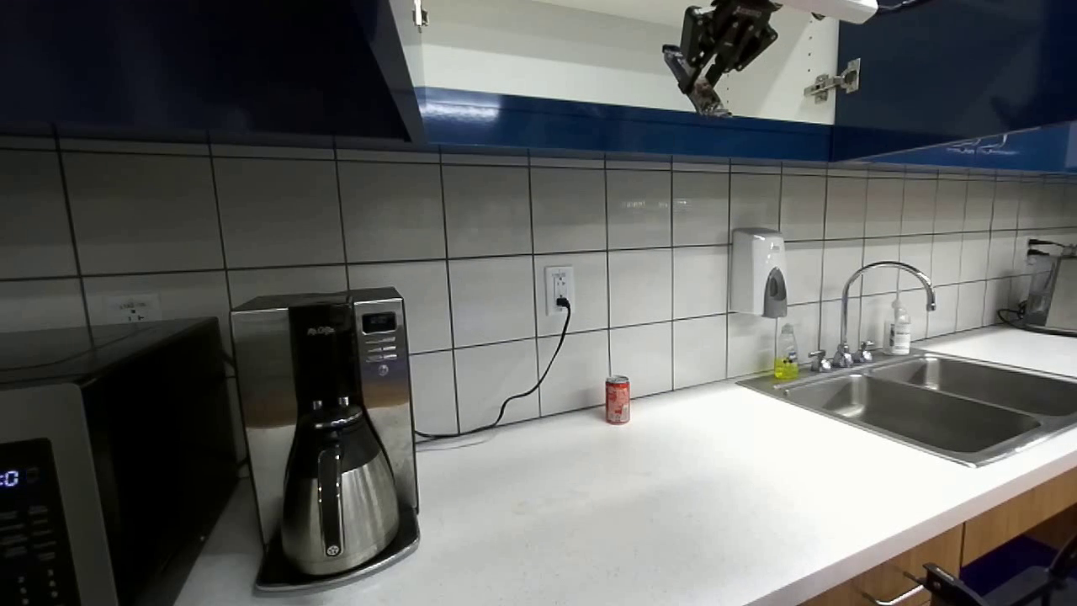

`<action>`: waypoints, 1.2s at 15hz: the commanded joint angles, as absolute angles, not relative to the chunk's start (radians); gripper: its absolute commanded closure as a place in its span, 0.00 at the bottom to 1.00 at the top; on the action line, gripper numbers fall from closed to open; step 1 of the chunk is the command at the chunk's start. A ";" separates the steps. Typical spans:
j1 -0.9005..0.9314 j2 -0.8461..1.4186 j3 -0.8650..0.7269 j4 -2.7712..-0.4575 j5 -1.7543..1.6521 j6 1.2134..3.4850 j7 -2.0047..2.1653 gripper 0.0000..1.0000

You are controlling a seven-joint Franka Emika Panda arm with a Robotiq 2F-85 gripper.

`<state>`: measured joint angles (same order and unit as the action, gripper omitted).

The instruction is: Put the candy bar in the cabinet

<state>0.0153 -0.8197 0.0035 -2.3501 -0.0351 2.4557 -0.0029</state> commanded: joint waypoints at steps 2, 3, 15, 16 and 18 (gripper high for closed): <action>-0.015 -0.692 0.028 -2.160 -0.032 2.388 0.050 0.92; -0.020 -0.671 0.031 -2.131 -0.036 2.381 0.061 0.92; -0.014 -0.389 0.027 -1.810 -0.036 2.241 0.124 0.92; -0.013 -0.370 0.027 -1.792 -0.037 2.237 0.130 0.92; -0.012 -0.333 0.027 -1.759 -0.040 2.226 0.140 0.92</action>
<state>0.0093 -0.4044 0.0068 -1.8556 -0.0351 2.2805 0.1037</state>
